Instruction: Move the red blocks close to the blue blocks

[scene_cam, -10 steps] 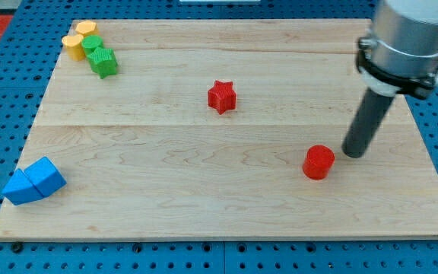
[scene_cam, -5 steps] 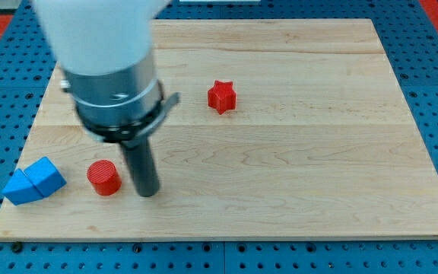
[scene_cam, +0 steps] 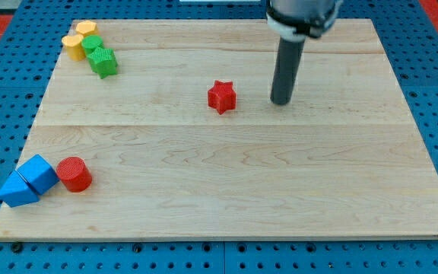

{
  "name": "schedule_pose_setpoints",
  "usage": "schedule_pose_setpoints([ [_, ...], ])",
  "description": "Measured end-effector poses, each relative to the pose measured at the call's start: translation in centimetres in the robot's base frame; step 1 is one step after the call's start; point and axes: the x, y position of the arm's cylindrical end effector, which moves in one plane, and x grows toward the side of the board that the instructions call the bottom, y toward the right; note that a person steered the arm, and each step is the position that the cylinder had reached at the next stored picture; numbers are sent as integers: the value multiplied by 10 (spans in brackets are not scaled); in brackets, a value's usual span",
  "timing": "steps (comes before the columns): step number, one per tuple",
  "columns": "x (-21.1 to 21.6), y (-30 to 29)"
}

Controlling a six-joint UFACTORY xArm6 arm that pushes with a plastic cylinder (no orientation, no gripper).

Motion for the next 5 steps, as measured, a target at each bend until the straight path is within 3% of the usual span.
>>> schedule_pose_setpoints([
  [1, 35, -123],
  [2, 110, -264],
  [4, 92, -243],
  [5, 74, -279],
])
